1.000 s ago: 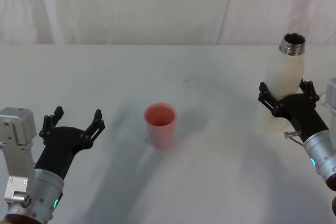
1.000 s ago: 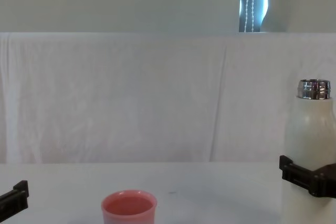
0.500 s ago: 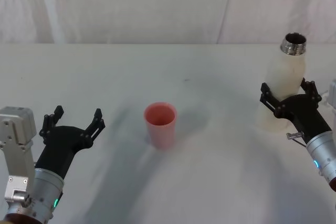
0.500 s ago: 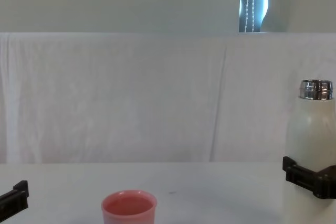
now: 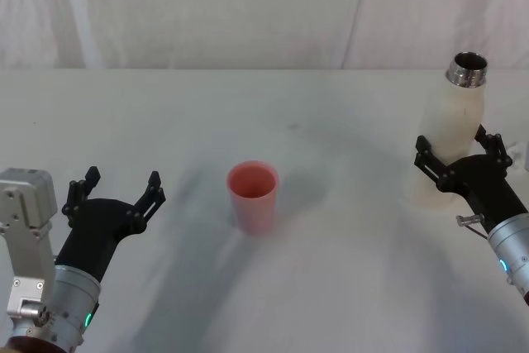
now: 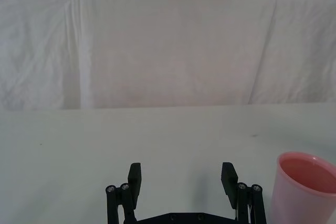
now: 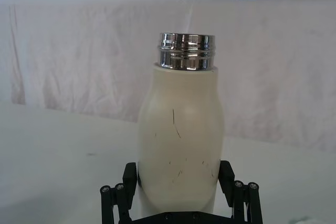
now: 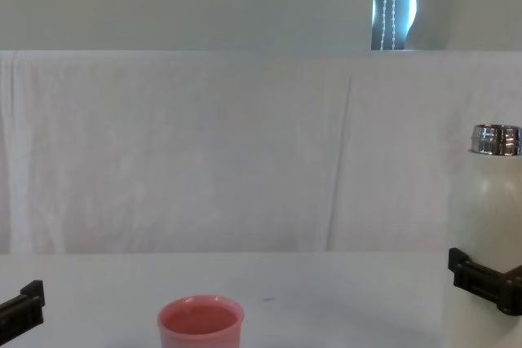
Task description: Grasp the thermos with one hand and pour water into the cup lid.
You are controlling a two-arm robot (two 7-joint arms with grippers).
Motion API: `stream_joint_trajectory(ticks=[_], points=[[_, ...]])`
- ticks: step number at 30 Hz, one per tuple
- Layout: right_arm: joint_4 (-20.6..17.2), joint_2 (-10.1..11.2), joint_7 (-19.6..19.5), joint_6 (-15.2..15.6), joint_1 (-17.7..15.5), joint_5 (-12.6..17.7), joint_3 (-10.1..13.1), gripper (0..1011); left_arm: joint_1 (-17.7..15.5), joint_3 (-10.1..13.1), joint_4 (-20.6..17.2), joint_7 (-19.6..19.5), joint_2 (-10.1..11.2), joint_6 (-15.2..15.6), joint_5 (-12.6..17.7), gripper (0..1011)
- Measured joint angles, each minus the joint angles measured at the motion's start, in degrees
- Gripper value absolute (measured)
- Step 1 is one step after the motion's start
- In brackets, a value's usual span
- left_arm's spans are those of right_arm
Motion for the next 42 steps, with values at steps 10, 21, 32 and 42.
stream_joint_trajectory(ticks=[10, 21, 32, 42], points=[[-1.38, 0.12, -0.23, 0.12, -1.83, 0.10, 0.21, 1001, 0.00, 0.00, 0.00, 0.00, 0.00, 0.00, 0.00, 1001], [-3.02, 0.68, -0.29, -0.20, -4.15, 0.01, 0.45, 1001, 0.00, 0.00, 0.00, 0.00, 0.00, 0.00, 0.00, 1001], [-4.95, 2.20, 0.84, -1.11, -6.84, -0.88, -0.07, 1001, 0.00, 0.00, 0.00, 0.00, 0.00, 0.00, 0.00, 1001], [-6.25, 2.67, 1.18, -2.16, -8.97, -1.83, -1.06, 1001, 0.00, 0.00, 0.00, 0.00, 0.00, 0.00, 0.00, 1001]])
